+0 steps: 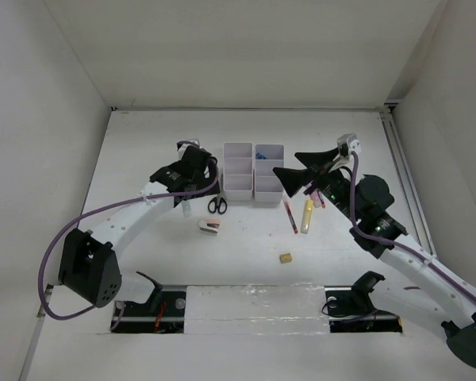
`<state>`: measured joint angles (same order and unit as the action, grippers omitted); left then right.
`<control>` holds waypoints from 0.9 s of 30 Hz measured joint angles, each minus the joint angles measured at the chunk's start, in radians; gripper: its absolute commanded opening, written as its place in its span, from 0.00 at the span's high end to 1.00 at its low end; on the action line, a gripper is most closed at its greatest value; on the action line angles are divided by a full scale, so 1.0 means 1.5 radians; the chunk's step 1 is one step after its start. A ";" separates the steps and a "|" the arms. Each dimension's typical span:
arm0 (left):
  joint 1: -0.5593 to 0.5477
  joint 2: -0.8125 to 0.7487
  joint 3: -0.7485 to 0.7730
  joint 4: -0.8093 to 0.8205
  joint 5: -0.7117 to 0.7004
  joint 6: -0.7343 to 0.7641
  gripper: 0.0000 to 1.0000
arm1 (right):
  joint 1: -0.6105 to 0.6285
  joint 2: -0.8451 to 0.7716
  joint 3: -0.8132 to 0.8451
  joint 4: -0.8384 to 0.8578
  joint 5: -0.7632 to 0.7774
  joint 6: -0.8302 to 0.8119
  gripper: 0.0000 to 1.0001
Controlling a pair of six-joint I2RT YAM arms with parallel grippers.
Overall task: Sort the stationery into containers
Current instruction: Pick up the scissors from the center of the board.
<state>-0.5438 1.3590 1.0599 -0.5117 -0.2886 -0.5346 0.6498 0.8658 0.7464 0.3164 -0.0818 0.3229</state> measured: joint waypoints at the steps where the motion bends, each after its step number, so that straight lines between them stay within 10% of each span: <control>1: 0.003 0.002 0.000 -0.001 0.005 0.008 0.16 | 0.000 -0.011 -0.004 -0.002 -0.004 0.002 0.00; 27: 0.058 0.178 -0.010 0.033 0.090 0.159 0.50 | 0.005 -0.075 -0.016 -0.032 -0.052 0.009 0.00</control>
<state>-0.4561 1.6260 1.0451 -0.4618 -0.1539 -0.2966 0.6579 0.7540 0.7223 0.2691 -0.1593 0.3359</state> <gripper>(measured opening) 0.501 0.999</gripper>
